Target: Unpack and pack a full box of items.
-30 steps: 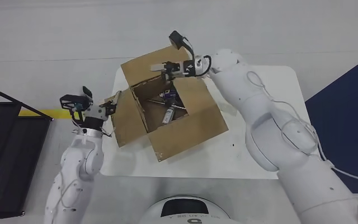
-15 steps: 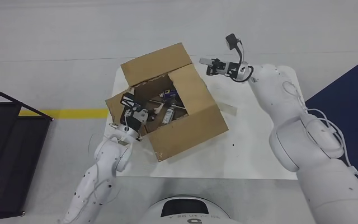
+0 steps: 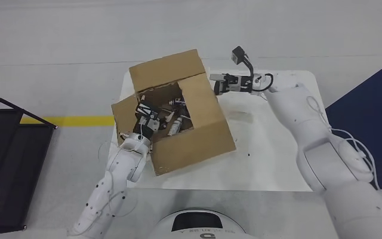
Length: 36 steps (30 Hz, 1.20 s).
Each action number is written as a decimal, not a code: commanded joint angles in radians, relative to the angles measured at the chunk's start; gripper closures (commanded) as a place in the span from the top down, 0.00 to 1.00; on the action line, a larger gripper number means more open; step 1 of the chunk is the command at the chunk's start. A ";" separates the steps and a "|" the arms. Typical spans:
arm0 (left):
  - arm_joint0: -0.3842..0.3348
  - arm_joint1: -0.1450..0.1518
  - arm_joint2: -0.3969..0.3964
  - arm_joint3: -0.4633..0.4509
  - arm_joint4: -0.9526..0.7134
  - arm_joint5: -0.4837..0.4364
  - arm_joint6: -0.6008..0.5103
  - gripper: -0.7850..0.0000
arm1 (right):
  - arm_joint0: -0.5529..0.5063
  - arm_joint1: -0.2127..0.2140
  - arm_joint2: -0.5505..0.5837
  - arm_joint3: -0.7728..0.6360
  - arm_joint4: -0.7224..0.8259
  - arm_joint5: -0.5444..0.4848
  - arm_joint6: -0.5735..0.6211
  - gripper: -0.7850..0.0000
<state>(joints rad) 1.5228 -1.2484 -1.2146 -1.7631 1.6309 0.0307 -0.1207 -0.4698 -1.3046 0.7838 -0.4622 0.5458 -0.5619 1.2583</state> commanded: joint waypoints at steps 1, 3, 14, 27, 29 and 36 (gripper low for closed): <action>-0.006 -0.001 -0.006 -0.005 -0.008 0.004 -0.005 1.00 | -0.031 0.024 0.024 -0.065 0.003 0.020 0.020 1.00; -0.008 -0.001 -0.017 -0.015 -0.021 0.001 -0.009 1.00 | -0.070 0.046 0.050 -0.136 0.016 0.041 0.041 1.00; -0.012 0.009 -0.126 -0.054 -0.121 -0.094 -0.056 1.00 | -0.292 0.153 0.225 -0.483 -0.029 0.075 0.008 1.00; -0.060 0.018 -0.041 0.005 0.048 -0.291 -0.137 1.00 | -0.578 0.222 0.377 -0.755 -0.248 0.152 -0.280 1.00; -0.065 0.014 -0.017 0.004 0.045 -0.281 -0.137 1.00 | -0.586 0.222 0.373 -0.762 -0.220 0.144 -0.247 1.00; -0.092 -0.005 0.056 0.027 0.013 -0.198 -0.158 1.00 | -0.546 0.209 0.330 -0.712 -0.143 0.123 -0.148 1.00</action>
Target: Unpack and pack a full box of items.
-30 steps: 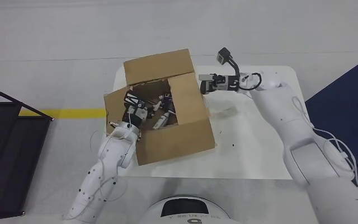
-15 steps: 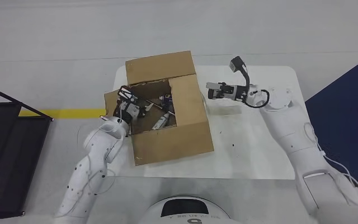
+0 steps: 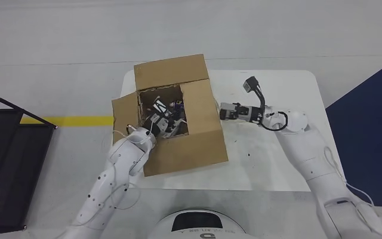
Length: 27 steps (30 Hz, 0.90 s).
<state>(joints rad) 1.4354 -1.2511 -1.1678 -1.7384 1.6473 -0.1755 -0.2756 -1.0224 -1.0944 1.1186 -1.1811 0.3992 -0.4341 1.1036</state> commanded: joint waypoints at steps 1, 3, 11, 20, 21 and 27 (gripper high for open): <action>-0.008 -0.004 0.017 0.006 -0.008 0.016 -0.007 1.00 | 0.012 -0.004 -0.009 0.013 0.017 -0.017 0.015 1.00; -0.014 -0.008 0.028 0.009 -0.022 0.028 -0.008 1.00 | 0.024 -0.007 -0.016 0.026 0.019 -0.026 0.022 1.00; -0.020 -0.026 0.023 -0.023 -0.156 0.149 0.063 1.00 | 0.046 -0.020 -0.052 0.063 0.056 -0.053 0.057 1.00; -0.079 -0.047 0.112 -0.036 -0.140 0.188 0.067 1.00 | -0.009 -0.005 0.025 0.064 0.102 -0.175 0.029 1.00; -0.089 -0.052 0.128 -0.035 -0.142 0.192 0.067 1.00 | -0.033 0.001 0.051 0.054 0.089 -0.205 0.002 1.00; -0.159 -0.078 0.224 0.011 -0.125 0.217 0.063 1.00 | -0.222 0.038 0.207 -0.097 -0.007 -0.321 -0.166 1.00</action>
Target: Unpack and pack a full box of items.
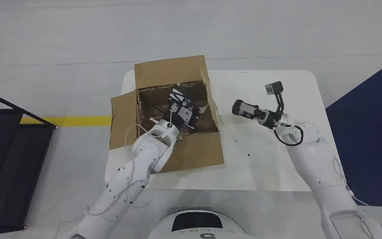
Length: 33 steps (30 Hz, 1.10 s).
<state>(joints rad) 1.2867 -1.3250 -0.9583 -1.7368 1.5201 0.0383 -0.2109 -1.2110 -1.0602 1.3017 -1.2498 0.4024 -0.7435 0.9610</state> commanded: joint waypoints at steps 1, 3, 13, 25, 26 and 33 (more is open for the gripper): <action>-0.022 -0.008 0.029 0.023 0.007 0.010 -0.002 1.00 | -0.068 0.009 0.049 -0.056 -0.024 -0.024 -0.051 1.00; -0.047 -0.019 0.064 0.062 0.020 0.020 -0.012 1.00 | -0.130 0.016 0.095 -0.107 -0.048 -0.043 -0.107 1.00; -0.106 -0.053 0.144 0.174 0.061 0.050 -0.024 1.00 | -0.256 0.030 0.180 -0.240 -0.103 -0.033 -0.192 1.00; -0.020 -0.027 -0.031 0.056 0.082 0.078 0.054 1.00 | -0.229 0.030 0.192 -0.349 -0.241 -0.147 -0.241 1.00; 0.002 -0.020 -0.062 0.032 0.078 0.072 0.059 1.00 | -0.208 0.029 0.171 -0.353 -0.246 -0.135 -0.221 1.00; 0.152 0.016 -0.292 -0.135 0.024 0.026 0.086 1.00 | -0.038 0.022 0.032 -0.256 -0.181 -0.023 -0.079 1.00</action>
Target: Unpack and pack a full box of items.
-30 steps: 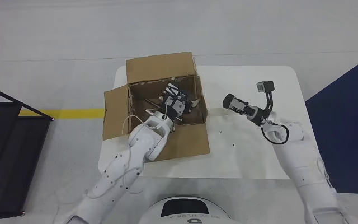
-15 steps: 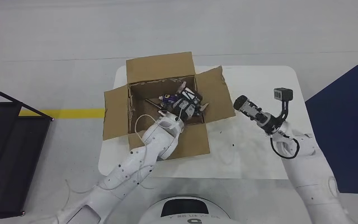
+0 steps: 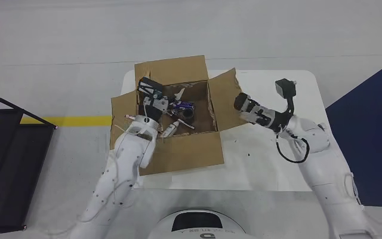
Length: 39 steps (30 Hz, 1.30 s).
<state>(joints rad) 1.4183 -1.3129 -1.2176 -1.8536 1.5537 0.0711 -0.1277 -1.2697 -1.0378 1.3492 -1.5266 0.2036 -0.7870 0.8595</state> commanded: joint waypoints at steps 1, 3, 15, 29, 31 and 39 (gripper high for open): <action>0.041 0.007 -0.065 -0.035 -0.023 -0.008 0.008 1.00 | 0.039 -0.002 -0.036 0.053 0.049 0.057 0.052 1.00; 0.085 0.014 -0.123 -0.056 -0.045 -0.019 0.014 1.00 | 0.078 -0.004 -0.067 0.116 0.109 0.134 0.115 1.00; 0.145 0.023 -0.199 -0.066 -0.057 -0.036 0.029 1.00 | 0.145 -0.009 -0.106 0.209 0.109 0.268 0.132 1.00; 0.128 0.025 -0.233 -0.074 -0.088 -0.049 0.044 1.00 | 0.145 -0.009 -0.106 0.209 0.109 0.268 0.132 1.00; 0.114 0.028 -0.299 -0.054 -0.194 -0.096 0.054 1.00 | 0.145 -0.009 -0.106 0.209 0.109 0.268 0.132 1.00; 0.086 0.056 -0.574 -0.051 -0.699 -0.358 -0.237 1.00 | 0.145 -0.009 -0.106 0.209 0.109 0.268 0.132 1.00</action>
<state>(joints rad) 1.4978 -1.2601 -1.7545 -1.8793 0.9609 -0.2699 -0.2866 -1.1251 -1.0463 1.2430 -1.3181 0.3127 -0.5195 0.9921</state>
